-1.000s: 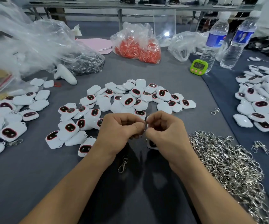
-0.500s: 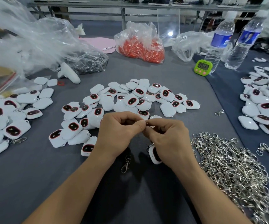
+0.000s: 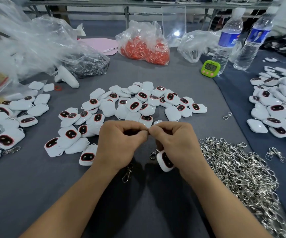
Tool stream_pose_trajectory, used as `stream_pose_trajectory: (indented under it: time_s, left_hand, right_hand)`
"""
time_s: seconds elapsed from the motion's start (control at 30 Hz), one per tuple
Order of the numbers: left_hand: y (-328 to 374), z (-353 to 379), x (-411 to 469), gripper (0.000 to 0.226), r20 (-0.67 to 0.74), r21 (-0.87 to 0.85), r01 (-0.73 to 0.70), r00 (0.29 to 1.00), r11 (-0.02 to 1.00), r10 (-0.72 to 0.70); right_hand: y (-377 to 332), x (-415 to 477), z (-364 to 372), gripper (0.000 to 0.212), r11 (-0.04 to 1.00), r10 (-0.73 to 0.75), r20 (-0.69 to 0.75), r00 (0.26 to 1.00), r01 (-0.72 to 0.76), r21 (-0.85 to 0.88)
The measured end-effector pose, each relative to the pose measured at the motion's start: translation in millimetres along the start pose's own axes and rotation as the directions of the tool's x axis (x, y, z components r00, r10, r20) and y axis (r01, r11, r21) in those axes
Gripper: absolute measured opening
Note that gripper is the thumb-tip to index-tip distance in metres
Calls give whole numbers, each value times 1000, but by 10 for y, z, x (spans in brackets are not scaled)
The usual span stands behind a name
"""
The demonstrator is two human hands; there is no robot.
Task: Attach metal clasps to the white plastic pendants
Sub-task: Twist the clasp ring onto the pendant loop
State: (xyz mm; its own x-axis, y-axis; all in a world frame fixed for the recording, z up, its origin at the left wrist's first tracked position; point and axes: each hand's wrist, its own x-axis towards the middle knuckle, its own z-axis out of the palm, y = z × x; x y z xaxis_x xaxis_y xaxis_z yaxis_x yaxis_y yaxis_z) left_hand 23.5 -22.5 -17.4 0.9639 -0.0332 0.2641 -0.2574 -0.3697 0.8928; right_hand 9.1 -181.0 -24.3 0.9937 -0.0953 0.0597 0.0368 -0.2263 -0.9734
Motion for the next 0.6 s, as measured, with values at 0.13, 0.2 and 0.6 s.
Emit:
stream_pose_trajectory:
  time_s: [0.13, 0.2, 0.6]
  left_hand:
    - [24, 38, 6, 19, 35, -315, 202, 979, 927, -201]
    - [26, 54, 7, 20, 51, -374, 250, 967, 893, -250]
    - [-46, 6, 58, 16, 129, -154, 11, 992, 988, 9]
  right_hand:
    - [-44, 4, -10, 21, 977, 63, 72, 995, -76, 199]
    - [-38, 9, 0, 14, 966, 80, 65, 995, -93, 241]
    - [-23, 15, -80, 18, 997, -62, -27, 998, 61, -39]
